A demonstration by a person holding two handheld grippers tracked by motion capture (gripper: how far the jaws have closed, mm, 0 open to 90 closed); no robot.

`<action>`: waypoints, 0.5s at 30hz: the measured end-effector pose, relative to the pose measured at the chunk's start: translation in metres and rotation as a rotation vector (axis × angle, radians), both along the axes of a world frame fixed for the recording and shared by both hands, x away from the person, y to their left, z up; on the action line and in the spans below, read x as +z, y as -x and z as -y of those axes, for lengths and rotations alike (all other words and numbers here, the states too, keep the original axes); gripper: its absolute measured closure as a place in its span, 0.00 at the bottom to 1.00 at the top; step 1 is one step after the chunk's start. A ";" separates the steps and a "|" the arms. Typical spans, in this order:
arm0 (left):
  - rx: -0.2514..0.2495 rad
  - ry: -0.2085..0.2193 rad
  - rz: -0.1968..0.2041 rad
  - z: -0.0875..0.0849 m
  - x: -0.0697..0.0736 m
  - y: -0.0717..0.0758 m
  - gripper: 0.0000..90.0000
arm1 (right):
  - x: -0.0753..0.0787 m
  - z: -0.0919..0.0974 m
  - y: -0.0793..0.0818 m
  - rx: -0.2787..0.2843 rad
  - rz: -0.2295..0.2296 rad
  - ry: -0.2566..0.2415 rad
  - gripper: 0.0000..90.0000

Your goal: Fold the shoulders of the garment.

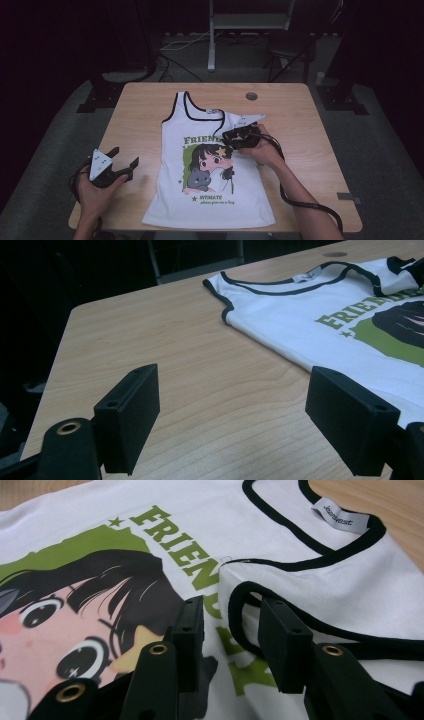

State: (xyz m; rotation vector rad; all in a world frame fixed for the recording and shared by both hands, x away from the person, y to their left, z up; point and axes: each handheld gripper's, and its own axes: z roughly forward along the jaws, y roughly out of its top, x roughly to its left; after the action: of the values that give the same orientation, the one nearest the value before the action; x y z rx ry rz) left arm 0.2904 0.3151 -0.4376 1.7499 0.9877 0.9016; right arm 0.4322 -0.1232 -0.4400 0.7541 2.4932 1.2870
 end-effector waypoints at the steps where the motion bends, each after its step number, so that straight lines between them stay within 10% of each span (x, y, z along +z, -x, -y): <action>1: 0.000 0.001 0.002 0.000 0.000 0.000 0.24 | -0.001 -0.001 -0.001 0.000 -0.004 0.001 0.71; 7: -0.001 0.002 0.002 0.000 0.000 0.000 0.24 | -0.001 -0.005 -0.001 0.000 -0.008 0.006 0.92; 15: -0.002 0.002 -0.001 0.000 0.000 0.000 0.24 | 0.004 -0.008 0.006 0.067 -0.020 0.011 0.95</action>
State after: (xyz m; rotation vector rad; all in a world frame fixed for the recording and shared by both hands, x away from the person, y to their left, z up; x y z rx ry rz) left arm 0.2904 0.3154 -0.4376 1.7494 0.9874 0.8985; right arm 0.4262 -0.1148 -0.4361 0.6897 2.5598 1.2925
